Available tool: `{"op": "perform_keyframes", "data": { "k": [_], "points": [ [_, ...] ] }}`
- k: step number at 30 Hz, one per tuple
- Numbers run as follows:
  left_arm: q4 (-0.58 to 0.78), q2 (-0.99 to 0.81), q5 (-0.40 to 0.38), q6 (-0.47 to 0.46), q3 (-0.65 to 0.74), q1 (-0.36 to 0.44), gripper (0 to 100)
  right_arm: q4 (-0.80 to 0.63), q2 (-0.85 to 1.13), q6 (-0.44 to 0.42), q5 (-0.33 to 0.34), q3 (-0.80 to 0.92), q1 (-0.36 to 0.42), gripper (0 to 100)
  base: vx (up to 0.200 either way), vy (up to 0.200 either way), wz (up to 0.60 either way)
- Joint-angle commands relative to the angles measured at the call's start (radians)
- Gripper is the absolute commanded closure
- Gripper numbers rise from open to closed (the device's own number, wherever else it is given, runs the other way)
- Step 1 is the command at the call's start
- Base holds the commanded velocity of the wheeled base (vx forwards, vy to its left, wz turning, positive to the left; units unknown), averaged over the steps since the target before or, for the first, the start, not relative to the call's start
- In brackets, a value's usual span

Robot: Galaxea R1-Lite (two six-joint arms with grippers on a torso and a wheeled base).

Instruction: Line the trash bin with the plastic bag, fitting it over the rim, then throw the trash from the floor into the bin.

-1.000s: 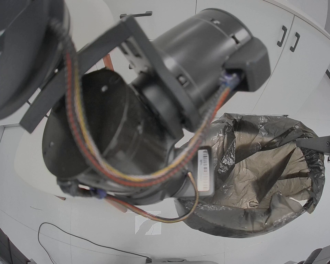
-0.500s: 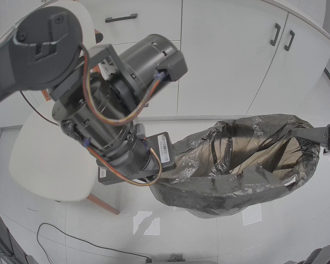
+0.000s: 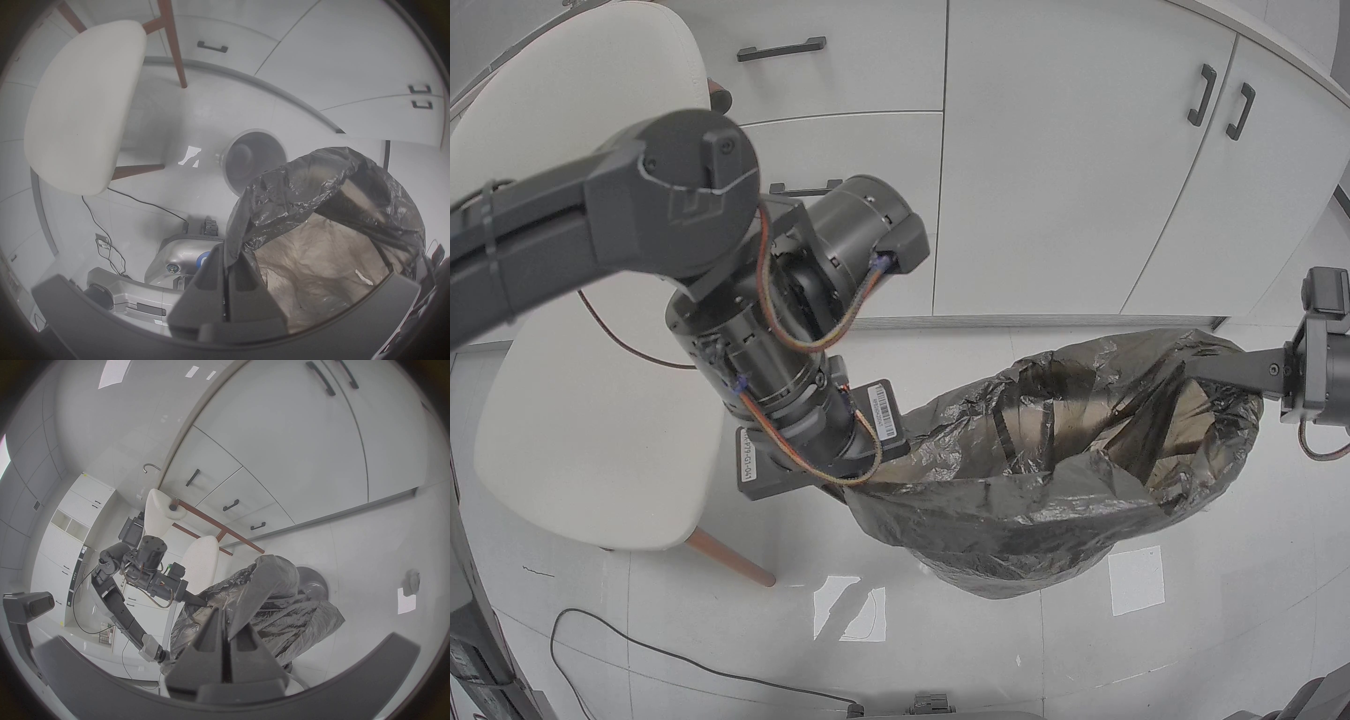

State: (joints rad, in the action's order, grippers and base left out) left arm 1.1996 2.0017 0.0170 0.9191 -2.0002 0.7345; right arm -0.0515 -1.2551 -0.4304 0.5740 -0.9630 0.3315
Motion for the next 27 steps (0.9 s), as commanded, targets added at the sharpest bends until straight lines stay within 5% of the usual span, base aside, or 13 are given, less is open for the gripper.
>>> {"op": "perform_keyframes", "data": {
  "k": [1, 11, 27],
  "points": [
    [-0.006, 0.069, -0.011, -0.006, 0.000, -0.061, 100, 0.059, -0.101, -0.005, 0.013, -0.011, 0.001, 100, 0.000, 0.000, 0.00],
    [-0.005, 0.244, -0.008, -0.017, 0.000, -0.187, 100, 0.303, -0.305, -0.013, 0.041, -0.036, 0.034, 100, 0.000, 0.000, 0.00],
    [-0.002, 0.335, -0.002, -0.025, 0.000, -0.268, 100, 0.392, -0.412, -0.080, 0.043, -0.100, 0.104, 100, 0.000, 0.000, 0.00]
  ]
}}
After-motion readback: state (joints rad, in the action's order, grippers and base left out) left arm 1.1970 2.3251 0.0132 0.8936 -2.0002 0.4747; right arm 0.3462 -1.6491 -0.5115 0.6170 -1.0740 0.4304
